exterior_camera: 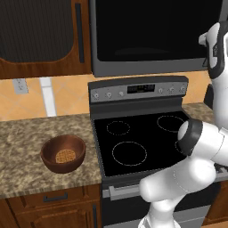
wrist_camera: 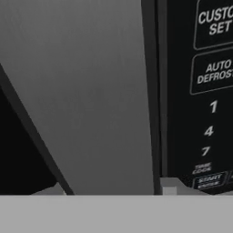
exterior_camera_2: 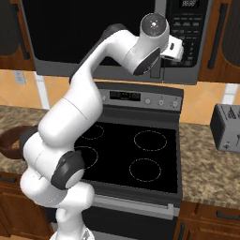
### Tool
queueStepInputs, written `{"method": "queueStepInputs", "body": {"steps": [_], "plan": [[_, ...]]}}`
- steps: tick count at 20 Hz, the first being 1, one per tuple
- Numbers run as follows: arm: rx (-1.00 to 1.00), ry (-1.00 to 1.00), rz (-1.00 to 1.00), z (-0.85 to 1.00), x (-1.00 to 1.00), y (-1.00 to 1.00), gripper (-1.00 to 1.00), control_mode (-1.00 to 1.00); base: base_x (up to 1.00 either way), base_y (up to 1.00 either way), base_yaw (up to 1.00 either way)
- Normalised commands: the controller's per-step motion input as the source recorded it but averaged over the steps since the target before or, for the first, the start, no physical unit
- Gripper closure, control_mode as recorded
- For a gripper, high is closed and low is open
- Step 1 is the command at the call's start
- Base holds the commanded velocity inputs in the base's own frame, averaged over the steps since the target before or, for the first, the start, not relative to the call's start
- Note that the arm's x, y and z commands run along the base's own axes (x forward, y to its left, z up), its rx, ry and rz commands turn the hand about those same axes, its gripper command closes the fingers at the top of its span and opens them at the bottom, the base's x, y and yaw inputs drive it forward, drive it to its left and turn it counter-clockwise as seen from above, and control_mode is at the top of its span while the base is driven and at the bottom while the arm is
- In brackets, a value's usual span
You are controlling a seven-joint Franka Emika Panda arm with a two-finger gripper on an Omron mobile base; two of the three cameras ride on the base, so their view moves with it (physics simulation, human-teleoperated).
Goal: Open the microwave, place the bowl with waffle inside the microwave, then close the microwave door and turn it on.
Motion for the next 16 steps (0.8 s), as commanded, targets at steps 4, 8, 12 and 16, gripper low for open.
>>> {"method": "queueStepInputs", "body": {"steps": [4, 8, 12, 16], "plan": [[0.0, 0.0, 0.03, 0.01, 0.0, 0.23, 1.0, -1.0, 0.0, 0.0, 0.0], [0.0, 0.0, 0.07, 0.16, -0.05, 0.5, 1.0, -1.0, 0.0, 0.0, 0.0], [0.0, -0.01, 0.12, 0.11, -0.67, 0.45, 1.0, -1.0, 0.0, 0.0, 0.0], [0.0, -0.08, 0.18, 0.0, -0.99, 0.35, 1.0, -1.0, 0.0, 0.0, 0.0]]}}
